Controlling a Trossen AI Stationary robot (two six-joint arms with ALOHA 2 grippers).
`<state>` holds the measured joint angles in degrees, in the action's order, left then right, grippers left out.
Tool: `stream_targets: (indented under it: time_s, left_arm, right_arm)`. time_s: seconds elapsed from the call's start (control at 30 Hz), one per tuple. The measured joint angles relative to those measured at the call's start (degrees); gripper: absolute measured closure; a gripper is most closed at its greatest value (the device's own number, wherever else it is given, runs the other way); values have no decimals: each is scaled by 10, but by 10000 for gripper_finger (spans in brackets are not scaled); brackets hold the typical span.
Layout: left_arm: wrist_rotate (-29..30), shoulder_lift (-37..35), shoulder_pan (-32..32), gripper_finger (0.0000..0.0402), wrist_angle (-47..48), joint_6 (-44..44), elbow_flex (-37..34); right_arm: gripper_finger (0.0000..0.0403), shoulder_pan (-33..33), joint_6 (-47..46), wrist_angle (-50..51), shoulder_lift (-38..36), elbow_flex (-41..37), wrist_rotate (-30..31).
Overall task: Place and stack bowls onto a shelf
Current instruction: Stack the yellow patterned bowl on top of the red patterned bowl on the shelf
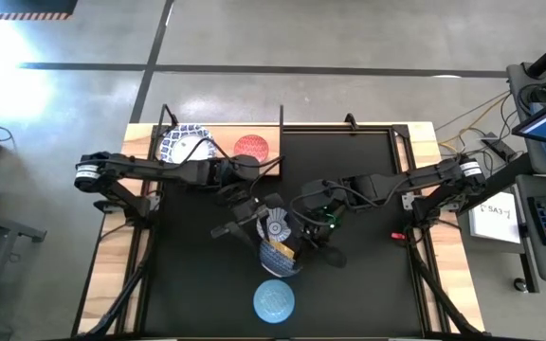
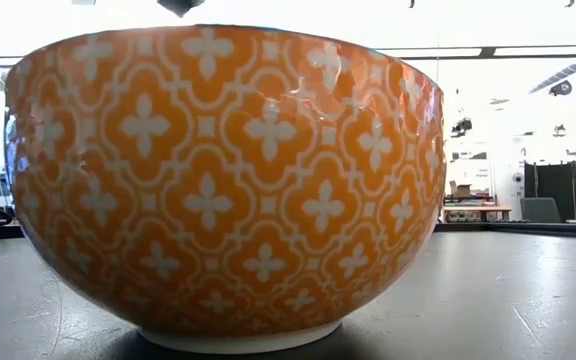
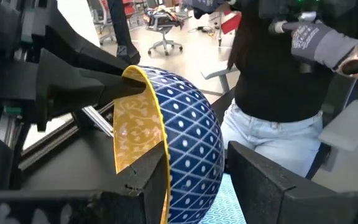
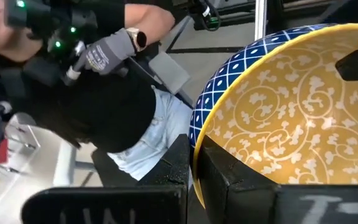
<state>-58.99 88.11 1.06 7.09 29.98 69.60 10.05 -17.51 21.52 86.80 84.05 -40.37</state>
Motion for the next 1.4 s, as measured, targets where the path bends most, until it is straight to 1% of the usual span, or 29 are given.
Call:
stream_targets:
  time_s: [0.13, 0.27, 0.33, 0.5, 0.87, 0.97, 1.13, 1.23, 1.3, 1.4]
  left_arm:
    - [2, 5, 0, 256, -7, -58, 0]
    - [6, 6, 0, 256, -7, -67, 0]
    - [15, 6, -1, 256, -6, -66, 0]
    - [16, 6, -1, 256, -7, -60, 0]
    - [15, 6, -1, 260, -7, -2, 0]
    - [15, 6, -1, 283, -7, 5, 0]
    - [8, 8, -2, 349, 0, 2, 0]
    - [-9, 9, -3, 383, 0, -4, 0]
    - [-15, 9, -3, 392, 0, -7, 0]
    - [-16, 9, -3, 391, -1, -10, 0]
  right_arm:
    - [394, -3, -43, 5, 3, 0, 2]
    - [394, -4, -55, 5, 4, 0, 10]
    - [394, -4, -55, 9, 5, 0, 11]
    - [394, -4, -49, 10, 5, 0, 13]
    - [394, -2, 34, 26, 4, 0, 13]
    - [394, -2, 53, 32, 4, 0, 13]
    - [394, -2, 65, 35, 2, 0, 12]
    - [394, -3, 71, 28, 1, 0, 12]
    - [394, -3, 77, 27, 1, 1, 12]
    - [394, -3, 79, 28, 1, 1, 12]
